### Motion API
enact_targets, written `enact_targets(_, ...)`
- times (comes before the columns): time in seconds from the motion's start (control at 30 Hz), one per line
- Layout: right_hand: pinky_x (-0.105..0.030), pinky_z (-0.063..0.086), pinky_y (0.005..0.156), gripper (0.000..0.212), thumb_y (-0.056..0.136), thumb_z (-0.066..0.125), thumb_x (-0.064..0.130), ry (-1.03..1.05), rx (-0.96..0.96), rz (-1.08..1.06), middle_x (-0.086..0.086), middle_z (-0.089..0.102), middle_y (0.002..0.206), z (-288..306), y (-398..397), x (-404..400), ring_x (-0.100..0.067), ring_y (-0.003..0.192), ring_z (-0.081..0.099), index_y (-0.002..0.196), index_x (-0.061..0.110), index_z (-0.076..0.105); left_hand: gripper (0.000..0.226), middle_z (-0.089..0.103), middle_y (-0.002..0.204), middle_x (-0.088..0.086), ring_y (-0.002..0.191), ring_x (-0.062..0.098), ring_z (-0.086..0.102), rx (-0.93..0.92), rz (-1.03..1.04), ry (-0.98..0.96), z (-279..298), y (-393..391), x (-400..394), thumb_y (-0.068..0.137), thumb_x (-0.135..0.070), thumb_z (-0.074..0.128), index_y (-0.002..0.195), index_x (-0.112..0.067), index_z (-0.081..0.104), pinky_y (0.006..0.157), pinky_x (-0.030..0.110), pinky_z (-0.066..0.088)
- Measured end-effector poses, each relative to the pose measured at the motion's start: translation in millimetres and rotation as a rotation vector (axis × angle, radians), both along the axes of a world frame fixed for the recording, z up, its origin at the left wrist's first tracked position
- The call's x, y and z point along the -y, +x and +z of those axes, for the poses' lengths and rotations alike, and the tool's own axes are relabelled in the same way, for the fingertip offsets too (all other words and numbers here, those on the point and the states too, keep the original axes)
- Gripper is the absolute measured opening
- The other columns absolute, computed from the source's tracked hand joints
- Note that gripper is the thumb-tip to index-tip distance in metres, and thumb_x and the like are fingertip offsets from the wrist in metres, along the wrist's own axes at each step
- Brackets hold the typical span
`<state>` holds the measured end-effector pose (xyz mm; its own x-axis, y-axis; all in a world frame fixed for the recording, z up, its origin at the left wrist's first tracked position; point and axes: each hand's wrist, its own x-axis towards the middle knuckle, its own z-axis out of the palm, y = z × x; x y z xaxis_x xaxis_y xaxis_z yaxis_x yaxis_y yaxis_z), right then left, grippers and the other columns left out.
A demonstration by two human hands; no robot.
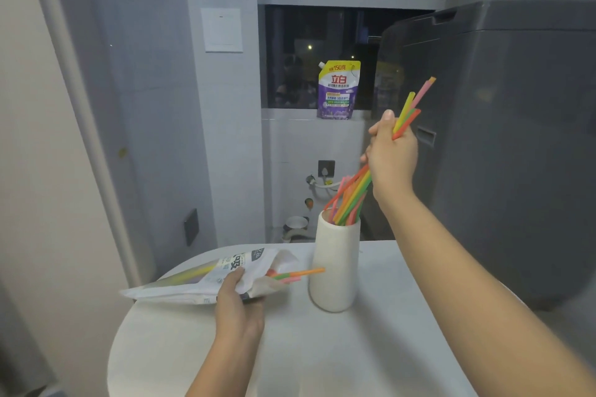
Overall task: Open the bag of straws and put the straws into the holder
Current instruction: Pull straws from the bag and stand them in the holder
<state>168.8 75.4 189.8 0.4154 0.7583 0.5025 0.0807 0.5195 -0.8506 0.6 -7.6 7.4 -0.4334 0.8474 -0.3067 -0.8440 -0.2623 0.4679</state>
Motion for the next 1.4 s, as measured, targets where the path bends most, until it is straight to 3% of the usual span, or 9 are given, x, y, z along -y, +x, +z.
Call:
enact_targets(0.07, -0.010, 0.041, 0.039, 0.036, 0.096, 0.037, 0.043, 0.004, -0.009, 0.005, 0.004, 0.052, 0.061, 0.5, -0.5, -0.9, -0.007, 0.048, 0.051, 0.069, 0.024, 0.050, 0.049, 0.057, 0.120, 0.013, 0.090, 0.024, 0.061, 0.000, -0.007, 0.011, 0.3, 0.7, -0.9, 0.091, -0.001, 0.046, 0.140, -0.001, 0.041, 0.073, 0.036, 0.054)
enact_targets(0.27, -0.017, 0.045, 0.047, 0.035, 0.097, 0.038, 0.042, 0.029, -0.020, 0.001, 0.005, 0.053, 0.065, 3.1, 0.8, 0.0, -0.008, 0.056, 0.054, 0.070, 0.025, 0.051, 0.031, 0.056, 0.118, 0.014, 0.106, 0.028, 0.056, 0.013, -0.012, 0.012, -2.0, 1.5, -4.0, 0.091, -0.001, 0.045, 0.121, -0.009, 0.049, 0.106, 0.051, 0.038)
enact_targets(0.5, -0.029, 0.051, 0.061, 0.033, 0.096, 0.039, 0.041, 0.047, 0.043, -0.006, 0.007, 0.055, 0.067, 6.9, -1.1, -0.5, -0.012, 0.066, 0.056, 0.069, 0.027, 0.050, 0.025, 0.061, 0.093, 0.008, 0.083, 0.021, 0.061, 0.012, -0.012, 0.007, -0.5, 2.7, -4.0, 0.091, 0.000, 0.046, 0.114, -0.010, 0.048, 0.076, 0.037, 0.050)
enact_targets(0.7, -0.027, 0.049, 0.058, 0.034, 0.096, 0.038, 0.043, 0.044, 0.038, -0.009, 0.008, 0.055, 0.068, 2.6, -4.2, -3.9, -0.014, 0.069, 0.058, 0.069, 0.028, 0.051, 0.019, 0.058, 0.107, 0.014, 0.094, 0.028, 0.059, 0.036, -0.023, 0.022, -0.2, 1.9, -4.0, 0.091, 0.000, 0.046, 0.107, -0.008, 0.052, 0.099, 0.054, 0.043)
enact_targets(0.83, -0.024, 0.049, 0.058, 0.030, 0.096, 0.039, 0.043, 0.043, 0.031, -0.012, 0.008, 0.056, 0.074, 7.4, -3.6, -6.5, -0.017, 0.080, 0.061, 0.072, 0.029, 0.051, 0.017, 0.060, 0.093, 0.009, 0.083, 0.022, 0.061, 0.033, -0.008, 0.021, 0.8, -0.5, -3.0, 0.090, 0.001, 0.046, 0.101, -0.010, 0.053, 0.067, 0.038, 0.057)
enact_targets(1.03, -0.026, 0.048, 0.060, 0.029, 0.097, 0.037, 0.038, -0.004, 0.179, 0.005, 0.000, 0.058, 0.082, 6.8, -12.2, -9.1, -0.017, 0.077, 0.060, 0.077, 0.023, 0.052, 0.026, 0.061, 0.097, 0.011, 0.088, 0.025, 0.061, 0.042, -0.025, 0.022, 2.9, 1.6, -2.7, 0.090, 0.001, 0.047, 0.115, -0.008, 0.049, 0.083, 0.046, 0.050)
enact_targets(1.17, -0.017, 0.046, 0.053, 0.034, 0.099, 0.035, 0.036, -0.119, 0.351, 0.068, 0.002, 0.054, 0.063, -13.2, -16.9, -10.3, -0.015, 0.061, 0.058, 0.074, 0.020, 0.053, 0.030, 0.058, 0.112, 0.014, 0.102, 0.028, 0.058, 0.037, -0.024, 0.026, 2.4, -0.2, -3.1, 0.090, 0.000, 0.047, 0.118, -0.009, 0.050, 0.099, 0.055, 0.043)
enact_targets(1.27, -0.009, 0.037, 0.041, 0.035, 0.098, 0.038, 0.034, -0.182, 0.455, 0.079, 0.005, 0.055, 0.060, -28.7, -17.5, -10.6, -0.004, 0.052, 0.053, 0.080, 0.014, 0.061, 0.028, 0.061, 0.100, 0.011, 0.088, 0.024, 0.061, 0.036, -0.022, 0.034, 3.9, -1.6, -0.9, 0.091, 0.000, 0.047, 0.118, -0.008, 0.049, 0.080, 0.043, 0.053)
enact_targets(1.4, -0.032, 0.046, 0.076, 0.038, 0.096, 0.044, 0.034, -0.149, 0.690, -0.069, -0.001, 0.057, 0.080, -41.7, -15.7, -14.2, -0.018, 0.081, 0.057, 0.076, 0.011, 0.066, 0.027, 0.062, 0.090, 0.008, 0.081, 0.020, 0.062, 0.068, -0.001, 0.033, 4.3, -2.7, -1.0, 0.090, 0.001, 0.047, 0.115, -0.009, 0.050, 0.056, 0.031, 0.058)
